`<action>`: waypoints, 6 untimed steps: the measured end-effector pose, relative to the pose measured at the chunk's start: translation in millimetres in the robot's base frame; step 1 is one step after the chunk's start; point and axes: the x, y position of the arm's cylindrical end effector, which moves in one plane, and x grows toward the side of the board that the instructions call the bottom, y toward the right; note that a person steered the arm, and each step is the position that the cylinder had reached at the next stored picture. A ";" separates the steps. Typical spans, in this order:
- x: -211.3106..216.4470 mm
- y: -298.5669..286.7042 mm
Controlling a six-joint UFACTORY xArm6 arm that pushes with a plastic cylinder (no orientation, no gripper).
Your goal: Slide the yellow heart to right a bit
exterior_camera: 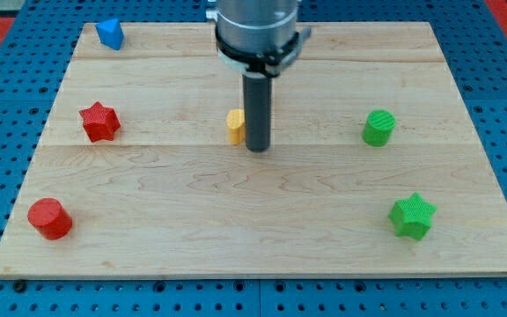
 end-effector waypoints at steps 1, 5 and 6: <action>27.0 -54.2; -37.8 -64.1; -36.7 -57.1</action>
